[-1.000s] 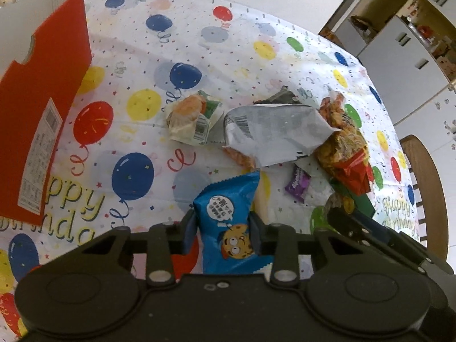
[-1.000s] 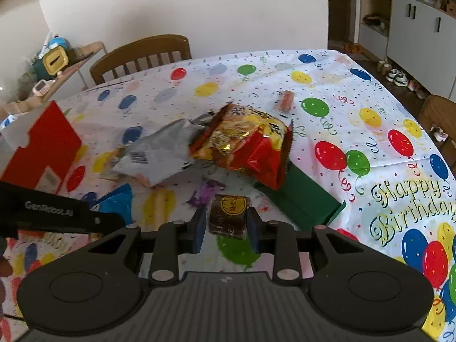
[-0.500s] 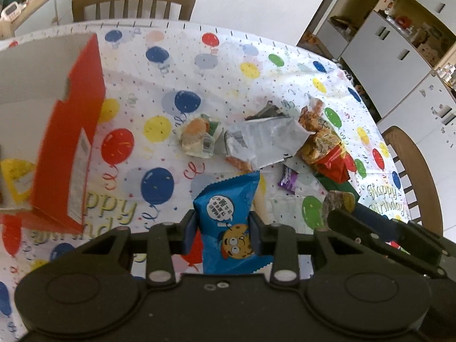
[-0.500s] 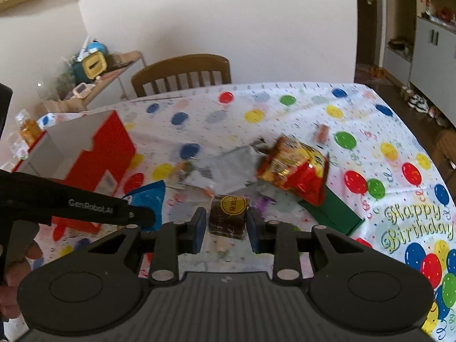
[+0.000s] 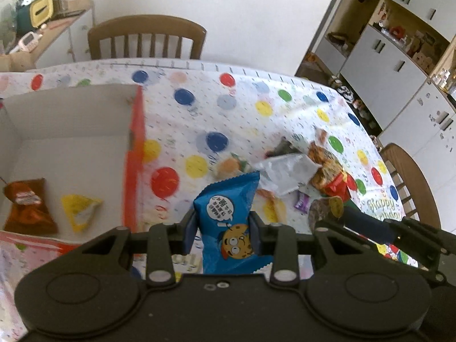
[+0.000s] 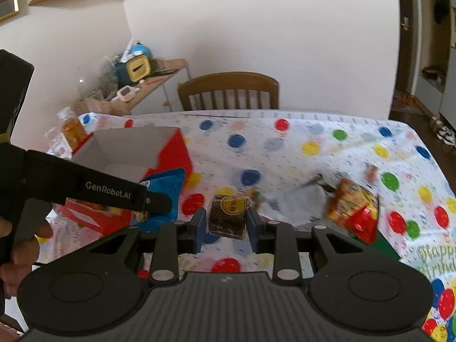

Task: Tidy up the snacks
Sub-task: 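Carry both snacks over the red box and open both tools to release them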

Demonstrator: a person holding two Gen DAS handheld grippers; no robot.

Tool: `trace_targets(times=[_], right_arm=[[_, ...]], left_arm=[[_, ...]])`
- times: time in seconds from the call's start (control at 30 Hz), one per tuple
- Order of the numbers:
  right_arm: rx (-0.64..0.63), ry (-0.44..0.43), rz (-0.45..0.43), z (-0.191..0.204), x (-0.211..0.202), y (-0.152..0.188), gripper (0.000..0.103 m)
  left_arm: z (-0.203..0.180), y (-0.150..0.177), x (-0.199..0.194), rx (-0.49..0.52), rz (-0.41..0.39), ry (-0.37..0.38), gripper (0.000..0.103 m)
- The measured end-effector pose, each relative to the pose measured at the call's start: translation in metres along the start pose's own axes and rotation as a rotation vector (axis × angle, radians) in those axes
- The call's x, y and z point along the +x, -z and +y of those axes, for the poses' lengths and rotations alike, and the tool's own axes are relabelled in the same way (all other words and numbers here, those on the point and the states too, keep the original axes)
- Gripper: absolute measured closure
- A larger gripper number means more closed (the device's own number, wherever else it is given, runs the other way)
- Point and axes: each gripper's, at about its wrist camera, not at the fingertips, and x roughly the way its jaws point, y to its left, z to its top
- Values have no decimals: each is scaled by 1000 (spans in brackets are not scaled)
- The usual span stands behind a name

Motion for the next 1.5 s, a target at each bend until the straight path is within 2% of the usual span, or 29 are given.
trace_targets(times=[0.37, 0.73, 1.03, 1.23, 1.5], right_arm=[[-82, -67, -25, 56, 24, -32, 73], [-187, -129, 21, 116, 70, -53, 73], [-270, -126, 91, 150, 126, -55, 73], [-296, -121, 141, 162, 158, -56, 73], [-315, -112, 208, 166, 191, -50, 73]], left_arm=[[60, -20, -34, -39, -60, -43, 68], [131, -38, -46, -94, -88, -141, 68], [181, -54, -31, -110, -79, -221, 68], [191, -62, -7, -75, -48, -248, 68], [194, -68, 32, -45, 13, -243, 68]])
